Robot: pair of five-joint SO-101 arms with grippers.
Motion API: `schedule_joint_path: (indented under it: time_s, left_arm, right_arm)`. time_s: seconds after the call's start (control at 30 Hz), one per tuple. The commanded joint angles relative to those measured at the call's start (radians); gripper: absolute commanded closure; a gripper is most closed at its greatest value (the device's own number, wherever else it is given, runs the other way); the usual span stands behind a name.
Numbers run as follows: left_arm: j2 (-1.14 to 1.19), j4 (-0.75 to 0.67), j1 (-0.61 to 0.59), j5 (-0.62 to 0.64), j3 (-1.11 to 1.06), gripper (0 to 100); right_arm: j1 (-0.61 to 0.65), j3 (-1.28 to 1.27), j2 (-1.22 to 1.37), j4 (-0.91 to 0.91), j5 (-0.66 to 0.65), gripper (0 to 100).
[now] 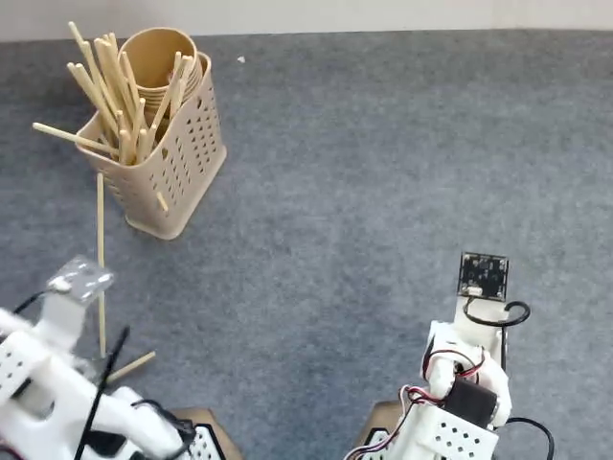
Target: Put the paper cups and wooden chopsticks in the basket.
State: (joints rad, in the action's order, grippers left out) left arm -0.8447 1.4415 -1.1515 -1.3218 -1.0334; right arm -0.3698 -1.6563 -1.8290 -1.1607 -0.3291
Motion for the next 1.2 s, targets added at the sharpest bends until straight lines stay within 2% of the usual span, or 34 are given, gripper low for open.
schedule_joint_path:
  time_s: [0.0,0.1,0.23,0.47,0.57,0.7,0.8,1.03,1.17]
  left_arm:
    - [0.007,-0.180,-0.143,-0.341,-0.077,81]
    - [0.001,-0.269,-0.199,-0.425,-0.148,76]
    - [0.005,-0.388,-0.186,-0.428,-0.234,75]
    - [0.002,-0.715,-0.143,-0.431,-0.460,75]
    - [0.001,-0.802,-0.137,-0.434,-0.538,75]
    - [-0.001,-0.810,-0.137,-0.451,-0.564,87]
    - [0.005,-0.807,-0.143,-0.543,-0.567,94]
    - [-0.001,-0.799,-0.145,-0.566,-0.607,94]
    - [-0.001,-0.638,-0.143,-0.562,-0.535,98]
  right_arm:
    - [0.004,-0.036,-0.005,0.019,-0.009,97.1]
    - [0.012,-0.036,-0.005,0.019,-0.009,97.1]
    - [0.042,-0.036,-0.005,0.019,-0.009,97.1]
    - [0.041,-0.036,-0.005,0.018,-0.009,97.1]
    - [0.041,-0.036,-0.005,0.018,-0.009,97.1]
    - [0.041,-0.036,-0.005,0.018,-0.009,97.1]
    - [0.041,-0.036,-0.005,0.018,-0.009,97.1]
    - [0.041,-0.036,-0.005,0.018,-0.009,97.1]
    - [0.045,-0.036,-0.005,0.018,-0.009,97.1]
